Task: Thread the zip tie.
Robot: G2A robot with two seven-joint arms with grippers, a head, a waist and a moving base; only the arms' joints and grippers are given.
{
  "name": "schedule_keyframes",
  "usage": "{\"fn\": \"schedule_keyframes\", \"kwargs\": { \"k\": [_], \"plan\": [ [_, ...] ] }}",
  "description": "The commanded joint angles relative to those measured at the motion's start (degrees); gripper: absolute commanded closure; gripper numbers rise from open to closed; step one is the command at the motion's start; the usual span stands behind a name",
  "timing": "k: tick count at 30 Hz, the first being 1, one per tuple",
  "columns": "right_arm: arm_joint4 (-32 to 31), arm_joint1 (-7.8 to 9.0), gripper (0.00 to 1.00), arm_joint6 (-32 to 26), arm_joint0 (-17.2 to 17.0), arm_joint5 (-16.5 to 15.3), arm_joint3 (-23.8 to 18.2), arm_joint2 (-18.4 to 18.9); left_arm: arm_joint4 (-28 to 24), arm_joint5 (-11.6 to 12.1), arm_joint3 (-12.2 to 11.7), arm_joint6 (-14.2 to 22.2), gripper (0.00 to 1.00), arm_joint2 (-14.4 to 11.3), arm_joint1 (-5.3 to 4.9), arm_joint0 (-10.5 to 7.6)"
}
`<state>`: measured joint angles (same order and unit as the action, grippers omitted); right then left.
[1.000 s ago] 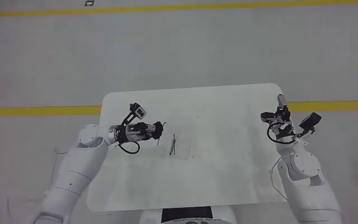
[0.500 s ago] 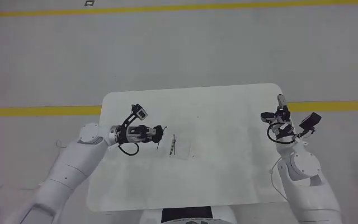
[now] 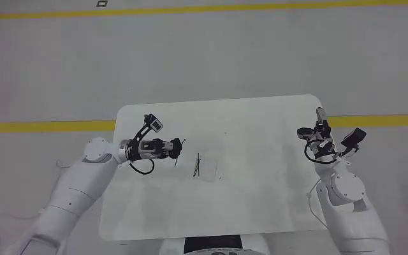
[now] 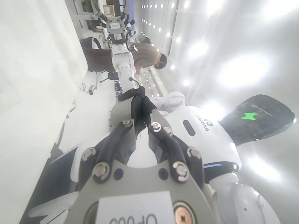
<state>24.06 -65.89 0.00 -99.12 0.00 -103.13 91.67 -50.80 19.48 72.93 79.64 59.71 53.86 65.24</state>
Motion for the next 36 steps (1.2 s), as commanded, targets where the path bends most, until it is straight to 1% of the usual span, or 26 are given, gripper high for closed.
{"fn": "schedule_keyframes", "kwargs": {
  "k": [1,3,5,7,8,10,14,19,21,22,24,26,29,36],
  "plan": [
    [0.0,0.0,0.0,0.0,0.0,0.0,0.0,0.0,2.02,0.0,0.92,0.0,1.0,1.72,-0.22,0.84],
    [0.0,0.0,0.0,0.0,0.0,0.0,0.0,0.0,4.52,0.0,2.17,0.0,1.0,3.36,-0.28,1.8],
    [0.0,0.0,0.0,0.0,0.0,0.0,0.0,0.0,5.8,0.0,3.03,0.0,1.0,5.0,-0.13,2.78],
    [0.0,0.0,0.0,0.0,0.0,0.0,0.0,0.0,5.07,0.0,3.08,0.0,1.0,6.37,0.22,3.7],
    [0.0,0.0,0.0,0.0,0.0,0.0,0.0,0.0,5.05,0.0,3.59,0.0,1.0,7.05,0.46,4.15],
    [-1.54,-0.01,0.0,-1.84,0.22,0.06,-1.11,-1.03,5.37,0.0,4.49,0.0,1.0,8.03,0.74,4.83],
    [-7.92,0.09,0.0,-5.96,0.95,1.1,-3.81,-3.79,5.37,0.0,4.49,0.0,1.0,8.03,0.74,4.83],
    [-14.57,0.0,0.0,-10.78,3.36,4.57,-6.21,-9.21,5.37,0.0,4.49,0.0,1.0,8.03,0.74,4.83],
    [-16.66,-0.19,0.0,-12.07,4.58,6.35,-6.03,-12.29,5.37,0.0,4.49,0.0,1.0,8.03,0.74,4.83],
    [-18.68,-0.33,0.0,-12.87,5.68,7.27,-5.62,-14.62,5.37,0.0,4.49,0.0,1.0,8.03,0.74,4.83],
    [-20.41,-0.65,0.0,-13.64,7.24,8.51,-4.54,-17.96,5.37,0.0,4.49,0.0,1.0,8.03,0.74,4.83],
    [-22.77,-1.09,0.0,-12.52,9.17,9.4,-3.24,-21.12,5.37,0.0,4.49,0.0,1.0,8.03,0.74,4.83],
    [-22.95,-1.87,0.0,-6.83,11.05,11.06,-0.94,-22.9,5.37,0.0,4.49,0.0,1.0,8.03,0.74,4.83],
    [-22.95,-1.87,0.0,-6.83,11.05,11.06,-0.94,-22.9,5.37,0.0,4.49,0.0,1.0,8.03,0.74,4.83]
  ]
}}
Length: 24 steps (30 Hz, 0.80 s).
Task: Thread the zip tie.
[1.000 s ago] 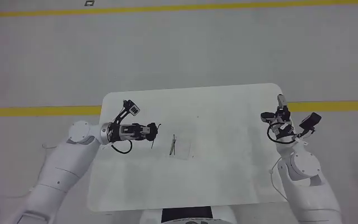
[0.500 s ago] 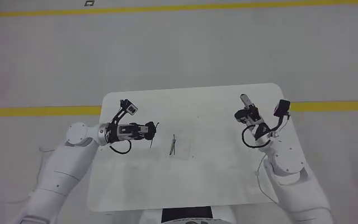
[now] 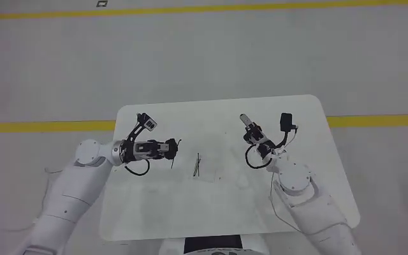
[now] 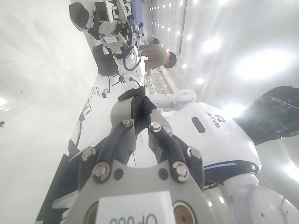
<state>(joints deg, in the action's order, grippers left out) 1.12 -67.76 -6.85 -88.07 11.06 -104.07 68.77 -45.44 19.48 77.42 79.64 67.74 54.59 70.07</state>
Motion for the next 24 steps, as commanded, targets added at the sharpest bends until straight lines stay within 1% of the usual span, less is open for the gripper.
{"fn": "schedule_keyframes", "kwargs": {
  "k": [1,11,12,14,16,19,20,24],
  "plan": [
    [-0.01,0.0,0.0,0.01,0.0,0.0,0.0,0.0,0.0,0.0,0.0,0.0,1.0,0.0,0.0,0.0],
    [-0.01,0.0,0.0,0.01,0.0,0.0,0.0,0.0,0.0,0.0,0.0,0.0,1.0,0.0,0.0,0.0],
    [0.97,-0.07,0.0,-1.22,0.01,-0.48,-0.3,-0.44,0.0,0.0,0.0,0.0,1.0,0.0,0.0,0.0],
    [3.23,-0.22,0.0,-5.78,1.24,-1.51,-0.1,-1.49,0.0,0.0,0.0,0.0,1.0,0.0,0.0,0.0],
    [5.99,-0.46,0.0,-10.27,3.36,-1.66,0.65,-2.69,0.0,0.0,0.0,0.0,1.0,0.0,0.0,0.0],
    [10.33,-1.08,0.0,-16.31,7.74,-1.32,3.21,-5.17,0.0,0.0,0.0,0.0,1.0,0.0,0.0,0.0],
    [11.34,-1.37,0.0,-18.16,9.75,-1.16,4.62,-6.32,0.0,0.0,0.0,0.0,1.0,0.0,0.0,0.0],
    [14.7,-2.63,0.0,-22.02,15.86,-0.27,8.83,-10.69,0.0,0.0,0.0,0.0,1.0,0.0,0.0,0.0]
  ]
}}
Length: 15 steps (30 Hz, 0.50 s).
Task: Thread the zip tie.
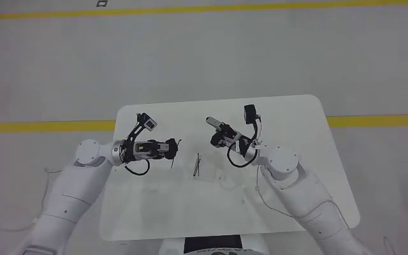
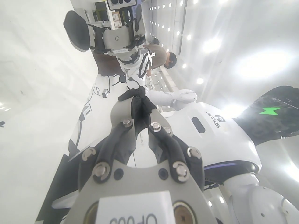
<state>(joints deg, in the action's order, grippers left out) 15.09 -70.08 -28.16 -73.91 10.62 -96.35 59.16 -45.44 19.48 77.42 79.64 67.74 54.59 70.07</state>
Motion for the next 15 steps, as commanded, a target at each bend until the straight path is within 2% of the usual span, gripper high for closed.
{"fn": "schedule_keyframes", "kwargs": {
  "k": [1,5,9,10,12,15],
  "plan": [
    [1.9,-0.63,0.0,-1.37,2.86,0.27,2.06,-1.93,0.0,0.0,0.0,0.0,1.0,0.0,0.0,0.0],
    [4.96,-1.5,0.0,-3.53,5.94,0.02,4.95,-3.98,0.0,0.0,0.0,0.0,1.0,0.0,0.0,0.0],
    [4.96,-1.5,0.0,-3.53,5.94,0.02,4.95,-3.98,0.0,0.0,0.0,0.0,1.0,0.0,0.0,0.0],
    [4.96,-1.5,0.0,-3.53,5.94,0.02,4.95,-3.98,0.25,-0.19,0.17,-1.17,1.0,-0.07,0.03,0.13],
    [4.96,-1.5,0.0,-3.53,5.94,0.02,4.95,-3.98,0.51,-0.04,0.22,-0.56,1.0,-0.22,0.01,0.16],
    [4.96,-1.5,0.0,-3.53,5.94,0.02,4.95,-3.98,-3.49,-0.11,0.58,0.0,1.0,-1.62,-0.13,0.26]
  ]
}}
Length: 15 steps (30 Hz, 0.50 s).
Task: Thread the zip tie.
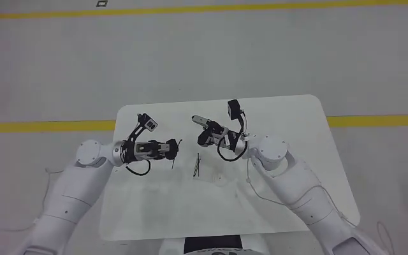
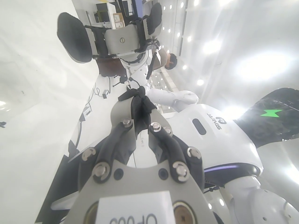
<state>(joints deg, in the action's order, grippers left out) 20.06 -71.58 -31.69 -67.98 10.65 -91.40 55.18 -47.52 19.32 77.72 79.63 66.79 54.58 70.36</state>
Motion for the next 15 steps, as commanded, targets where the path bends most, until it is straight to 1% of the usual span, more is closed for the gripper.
{"fn": "schedule_keyframes", "kwargs": {
  "k": [1,4,8,11,15],
  "plan": [
    [0.0,0.0,0.0,0.0,0.0,0.0,0.0,0.0,-2.66,0.11,0.67,0.02,1.0,-1.8,-0.45,-0.1],
    [0.0,0.0,0.0,0.0,0.0,0.0,0.0,0.0,-3.92,0.16,0.71,0.02,1.0,-3.48,-1.66,-0.76],
    [0.0,0.0,0.0,0.0,0.0,0.0,0.0,0.0,-6.21,0.16,0.43,0.02,1.0,-5.54,-3.68,-1.64],
    [0.0,0.0,0.0,0.0,0.0,0.0,0.0,0.0,-6.92,0.16,-0.32,0.02,1.0,-6.62,-4.97,-2.27],
    [0.0,0.0,0.0,0.0,0.0,0.0,0.0,0.0,-8.42,0.16,-0.6,0.02,1.0,-8.01,-6.08,-2.8]
  ]
}}
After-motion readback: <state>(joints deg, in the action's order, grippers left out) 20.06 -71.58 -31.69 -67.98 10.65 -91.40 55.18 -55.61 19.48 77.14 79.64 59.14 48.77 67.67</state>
